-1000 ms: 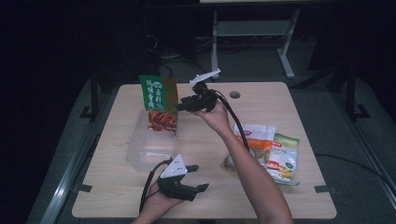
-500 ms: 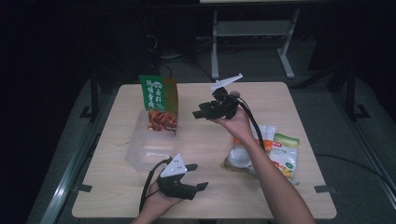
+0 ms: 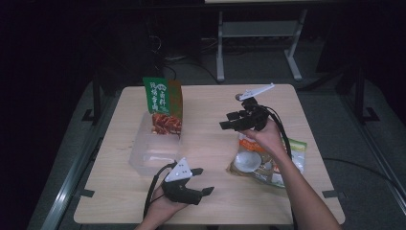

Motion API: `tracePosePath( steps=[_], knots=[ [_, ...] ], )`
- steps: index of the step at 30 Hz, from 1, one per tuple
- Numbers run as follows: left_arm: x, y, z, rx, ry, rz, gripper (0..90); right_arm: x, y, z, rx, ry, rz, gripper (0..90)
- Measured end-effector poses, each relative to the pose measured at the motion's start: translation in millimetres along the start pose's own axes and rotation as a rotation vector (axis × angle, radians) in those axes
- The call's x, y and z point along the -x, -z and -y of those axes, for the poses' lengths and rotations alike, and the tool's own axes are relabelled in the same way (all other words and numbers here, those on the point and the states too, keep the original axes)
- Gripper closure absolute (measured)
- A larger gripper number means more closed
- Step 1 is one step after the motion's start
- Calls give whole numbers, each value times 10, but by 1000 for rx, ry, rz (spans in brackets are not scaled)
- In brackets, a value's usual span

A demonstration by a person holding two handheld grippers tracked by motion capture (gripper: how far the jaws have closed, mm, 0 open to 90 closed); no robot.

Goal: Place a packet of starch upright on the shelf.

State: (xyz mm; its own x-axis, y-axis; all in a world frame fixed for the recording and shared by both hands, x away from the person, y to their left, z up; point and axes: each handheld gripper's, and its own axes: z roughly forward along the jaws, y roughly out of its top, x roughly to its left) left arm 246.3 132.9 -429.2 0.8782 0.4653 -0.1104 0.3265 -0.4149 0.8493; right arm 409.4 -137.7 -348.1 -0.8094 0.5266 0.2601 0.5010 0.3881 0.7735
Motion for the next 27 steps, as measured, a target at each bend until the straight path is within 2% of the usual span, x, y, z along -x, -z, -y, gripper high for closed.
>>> tracePosePath(
  steps=[4,13,15,20,27],
  knots=[
    [-4,-4,0,2,-3,3,276,41,121,123,-4,-21,29,392],
    [-5,-15,-2,-2,1,4,275,119,327,342,-13,-69,54,368],
    [-7,-16,-5,-6,5,7,275,118,376,387,0,-74,63,368],
    [-10,-21,-5,-5,6,8,275,146,453,514,-32,-95,77,360],
    [-10,-28,-5,-3,7,5,275,165,575,672,-40,-122,93,356]
  ],
)
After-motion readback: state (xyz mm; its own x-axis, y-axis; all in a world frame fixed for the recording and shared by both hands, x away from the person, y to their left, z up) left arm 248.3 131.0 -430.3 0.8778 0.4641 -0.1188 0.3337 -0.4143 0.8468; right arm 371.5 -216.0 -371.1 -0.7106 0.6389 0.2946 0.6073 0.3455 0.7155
